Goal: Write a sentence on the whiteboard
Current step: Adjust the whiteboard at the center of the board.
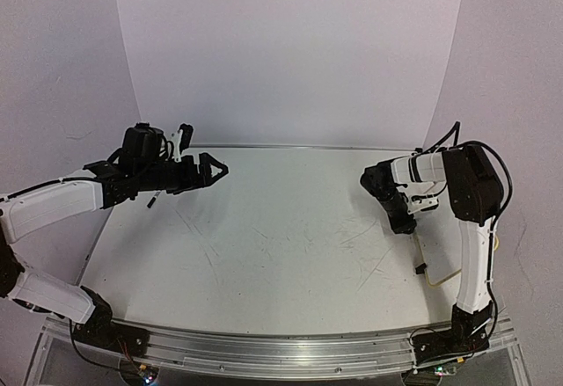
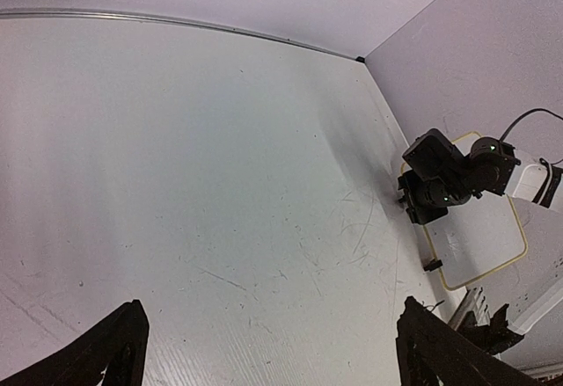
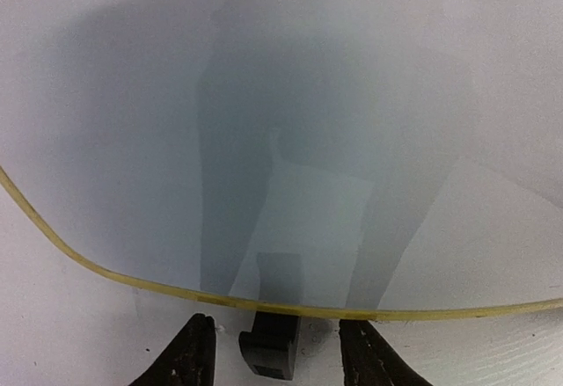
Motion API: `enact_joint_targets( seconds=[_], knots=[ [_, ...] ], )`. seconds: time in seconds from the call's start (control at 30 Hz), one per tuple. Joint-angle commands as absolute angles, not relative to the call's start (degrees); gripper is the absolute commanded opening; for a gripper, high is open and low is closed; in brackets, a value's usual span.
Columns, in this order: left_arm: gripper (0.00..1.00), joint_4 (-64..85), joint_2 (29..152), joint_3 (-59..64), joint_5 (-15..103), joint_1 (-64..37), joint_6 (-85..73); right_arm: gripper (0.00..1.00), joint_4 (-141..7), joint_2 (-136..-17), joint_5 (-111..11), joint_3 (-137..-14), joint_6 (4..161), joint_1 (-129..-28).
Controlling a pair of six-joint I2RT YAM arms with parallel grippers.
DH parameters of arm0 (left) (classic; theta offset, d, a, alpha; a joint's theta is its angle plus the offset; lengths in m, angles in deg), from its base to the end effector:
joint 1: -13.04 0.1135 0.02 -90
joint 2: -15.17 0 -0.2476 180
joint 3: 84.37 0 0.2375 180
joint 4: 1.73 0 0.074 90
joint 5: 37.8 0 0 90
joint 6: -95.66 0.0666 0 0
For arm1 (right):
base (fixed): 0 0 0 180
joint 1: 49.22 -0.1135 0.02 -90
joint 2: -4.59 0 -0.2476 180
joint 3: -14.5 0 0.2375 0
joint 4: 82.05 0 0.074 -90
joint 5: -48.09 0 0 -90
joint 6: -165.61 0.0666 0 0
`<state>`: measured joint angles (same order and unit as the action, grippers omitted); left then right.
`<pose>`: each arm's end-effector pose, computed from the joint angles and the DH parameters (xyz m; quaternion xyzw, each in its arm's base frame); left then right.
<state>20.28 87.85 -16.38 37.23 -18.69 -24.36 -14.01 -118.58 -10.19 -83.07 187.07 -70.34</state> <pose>0.2517 -0.1759 0.2683 0.0809 0.8429 -0.3622 0.3896 0.3497 0.0975 0.0877 0.6757 0.6840 -0.1378 0.2378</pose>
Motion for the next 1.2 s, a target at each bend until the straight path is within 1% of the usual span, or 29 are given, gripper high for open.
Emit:
enact_joint_targets(
  seconds=[0.0, 0.07, 0.2, 0.57, 0.6, 0.63, 0.67, 0.87, 1.17],
  knots=[
    [0.99, 17.5, 86.6, -15.9, 36.8, -18.7, -23.7, 0.45, -13.6, -119.0, -7.8, -84.6, 187.5, -70.0],
    [0.99, 17.5, 86.6, -15.7, 36.8, -18.7, -23.7, 0.4, -14.1, -119.2, -8.0, -84.7, 186.9, -70.0],
    [0.99, 17.5, 86.0, -15.7, 36.9, -18.7, -23.7, 0.34, -15.2, -119.4, -8.5, -84.5, 185.0, -70.0],
    [0.99, 17.3, 86.6, -15.6, 36.9, -18.7, -24.2, 0.29, -19.7, -119.2, -8.5, -83.5, 178.2, -71.0],
    [0.99, 17.2, 86.6, -15.6, 36.9, -18.7, -24.2, 0.28, -20.0, -119.2, -8.6, -83.3, 177.9, -71.1],
    [0.99, 17.2, 86.5, -15.7, 37.0, -18.7, -24.3, 0.23, -20.9, -119.1, -8.6, -83.0, 177.1, -71.5],
    [0.99, 17.2, 86.4, -15.8, 37.0, -18.7, -24.4, 0.21, -21.2, -119.2, -8.6, -82.9, 176.4, -71.7],
    [0.99, 17.1, 86.1, -16.0, 36.9, -18.7, -24.7, 0.19, -23.3, -118.8, -8.7, -82.6, 173.3, -73.2],
    [0.99, 16.9, 85.8, -16.3, 36.9, -18.7, -25.0, 0.17, -27.3, -118.8, -8.9, -83.5, 167.2, -78.5]
  ],
)
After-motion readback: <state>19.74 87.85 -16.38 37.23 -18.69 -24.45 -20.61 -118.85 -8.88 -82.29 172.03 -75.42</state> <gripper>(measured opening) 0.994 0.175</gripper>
